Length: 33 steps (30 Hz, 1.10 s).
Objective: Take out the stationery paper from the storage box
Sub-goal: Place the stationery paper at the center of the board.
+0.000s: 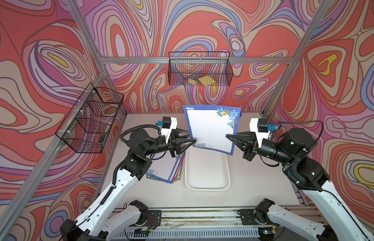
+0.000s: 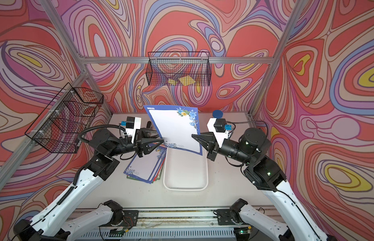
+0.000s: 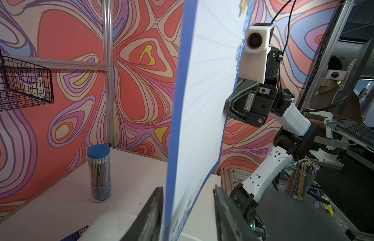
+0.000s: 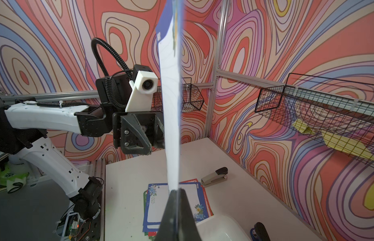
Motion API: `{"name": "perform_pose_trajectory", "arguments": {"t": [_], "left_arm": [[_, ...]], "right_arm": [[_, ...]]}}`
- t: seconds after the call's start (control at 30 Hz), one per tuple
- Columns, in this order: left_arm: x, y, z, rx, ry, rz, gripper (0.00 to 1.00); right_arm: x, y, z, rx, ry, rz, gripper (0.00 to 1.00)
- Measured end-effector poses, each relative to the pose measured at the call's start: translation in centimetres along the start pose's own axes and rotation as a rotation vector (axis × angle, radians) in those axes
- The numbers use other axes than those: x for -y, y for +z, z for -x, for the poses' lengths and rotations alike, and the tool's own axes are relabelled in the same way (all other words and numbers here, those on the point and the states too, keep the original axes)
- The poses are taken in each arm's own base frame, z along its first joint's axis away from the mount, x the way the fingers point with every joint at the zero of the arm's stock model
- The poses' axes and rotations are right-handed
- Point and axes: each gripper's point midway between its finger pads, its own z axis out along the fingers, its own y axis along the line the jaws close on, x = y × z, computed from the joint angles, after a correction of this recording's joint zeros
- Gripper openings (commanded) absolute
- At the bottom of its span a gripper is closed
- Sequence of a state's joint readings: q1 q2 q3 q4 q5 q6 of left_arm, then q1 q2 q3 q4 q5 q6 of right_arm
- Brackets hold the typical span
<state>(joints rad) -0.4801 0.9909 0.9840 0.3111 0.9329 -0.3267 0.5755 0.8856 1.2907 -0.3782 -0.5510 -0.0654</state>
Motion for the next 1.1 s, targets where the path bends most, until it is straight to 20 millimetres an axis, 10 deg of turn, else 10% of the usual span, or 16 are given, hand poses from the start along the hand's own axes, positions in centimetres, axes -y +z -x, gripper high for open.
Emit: {"name": "perform_pose_trajectory", "arguments": {"t": [0.8,0.93,1.1], "left_arm": [[-0.2,-0.4,-0.1,-0.030,-0.030,0.072,0.00],[-0.3,-1.0,0.2,-0.061,-0.012,0.132,0.00],[-0.3,-2.1,1.1,-0.128,0.031,0.214,0.00]], "right_arm": [[1.2,2.6,-2.2,-0.048,0.064,0.005,0.01],[1.7,2.6,-2.3,-0.050,0.076,-0.022,0.46],[3.2,2.3,-1.5,-0.039,0.074,-0.112,0.55]]}}
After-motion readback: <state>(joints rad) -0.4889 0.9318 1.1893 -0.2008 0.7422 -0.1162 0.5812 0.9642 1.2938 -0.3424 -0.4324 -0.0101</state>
